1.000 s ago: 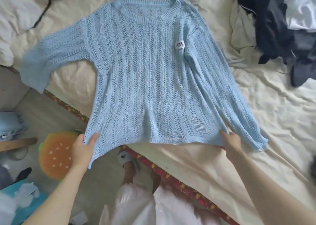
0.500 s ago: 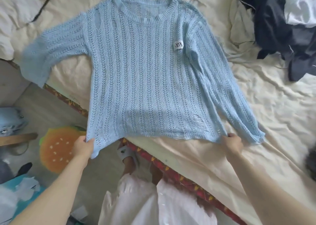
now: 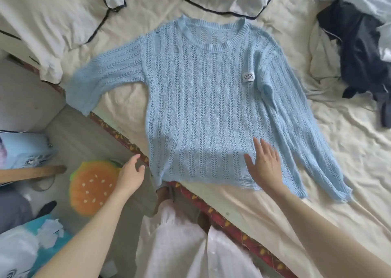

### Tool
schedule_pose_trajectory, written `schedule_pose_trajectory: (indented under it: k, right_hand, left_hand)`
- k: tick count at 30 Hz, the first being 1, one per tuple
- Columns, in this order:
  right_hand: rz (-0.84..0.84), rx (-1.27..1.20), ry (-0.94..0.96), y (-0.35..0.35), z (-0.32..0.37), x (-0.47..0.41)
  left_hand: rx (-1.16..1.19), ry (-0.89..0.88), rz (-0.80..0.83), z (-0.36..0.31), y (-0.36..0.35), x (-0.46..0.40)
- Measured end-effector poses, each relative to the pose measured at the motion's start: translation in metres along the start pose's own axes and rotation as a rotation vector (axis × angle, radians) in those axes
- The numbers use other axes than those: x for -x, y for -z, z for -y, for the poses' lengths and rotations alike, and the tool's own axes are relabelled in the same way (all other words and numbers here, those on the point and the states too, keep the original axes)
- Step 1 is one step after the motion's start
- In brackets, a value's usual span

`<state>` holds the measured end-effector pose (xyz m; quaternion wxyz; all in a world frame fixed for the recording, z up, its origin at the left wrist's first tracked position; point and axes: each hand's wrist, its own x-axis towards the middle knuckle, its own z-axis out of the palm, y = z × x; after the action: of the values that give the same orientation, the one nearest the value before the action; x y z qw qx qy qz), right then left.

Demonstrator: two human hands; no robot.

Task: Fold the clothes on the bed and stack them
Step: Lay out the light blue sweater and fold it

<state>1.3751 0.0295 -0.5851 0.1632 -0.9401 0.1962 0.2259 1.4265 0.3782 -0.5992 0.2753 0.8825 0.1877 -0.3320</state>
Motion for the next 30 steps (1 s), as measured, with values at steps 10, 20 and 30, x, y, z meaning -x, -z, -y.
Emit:
schedule_pose_trajectory:
  k: [10,20,30]
  right_hand:
    - [-0.015,-0.003,0.206,-0.011,0.188,-0.061]
    - [0.031,0.012,0.220,-0.052,0.332,-0.136]
    - [0.131,0.002,0.140,-0.070,0.345,-0.160]
  left_hand:
    - [-0.263,-0.310,-0.143,0.012,0.122,-0.090]
    - [-0.522,-0.473,-0.171,0.008,0.215,-0.225]
    - [-0.444,-0.516,-0.209,0.001,0.232,-0.270]
